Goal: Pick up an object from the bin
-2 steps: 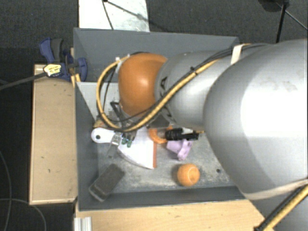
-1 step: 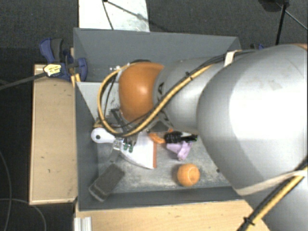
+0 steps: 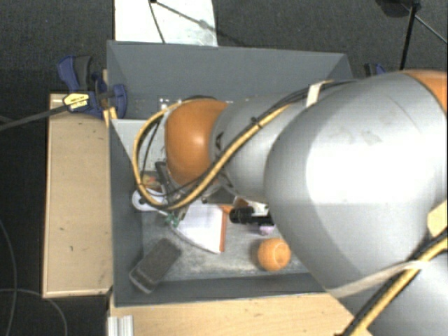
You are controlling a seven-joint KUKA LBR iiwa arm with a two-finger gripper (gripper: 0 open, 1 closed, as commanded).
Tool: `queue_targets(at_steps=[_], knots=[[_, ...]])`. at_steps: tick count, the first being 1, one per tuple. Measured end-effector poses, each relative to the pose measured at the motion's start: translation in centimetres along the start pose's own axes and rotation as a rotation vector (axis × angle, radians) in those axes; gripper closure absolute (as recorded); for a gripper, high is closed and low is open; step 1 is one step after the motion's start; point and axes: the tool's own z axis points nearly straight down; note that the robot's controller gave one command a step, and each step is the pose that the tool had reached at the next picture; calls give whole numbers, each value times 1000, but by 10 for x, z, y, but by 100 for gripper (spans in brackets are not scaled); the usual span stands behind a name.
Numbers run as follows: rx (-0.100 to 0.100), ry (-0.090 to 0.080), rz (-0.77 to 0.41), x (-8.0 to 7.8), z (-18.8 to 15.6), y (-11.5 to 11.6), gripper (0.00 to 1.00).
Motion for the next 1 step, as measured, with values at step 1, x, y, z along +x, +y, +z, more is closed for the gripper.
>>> queue_targets(at_steps=[1], knots=[[0, 0, 0, 0, 0, 0, 100]])
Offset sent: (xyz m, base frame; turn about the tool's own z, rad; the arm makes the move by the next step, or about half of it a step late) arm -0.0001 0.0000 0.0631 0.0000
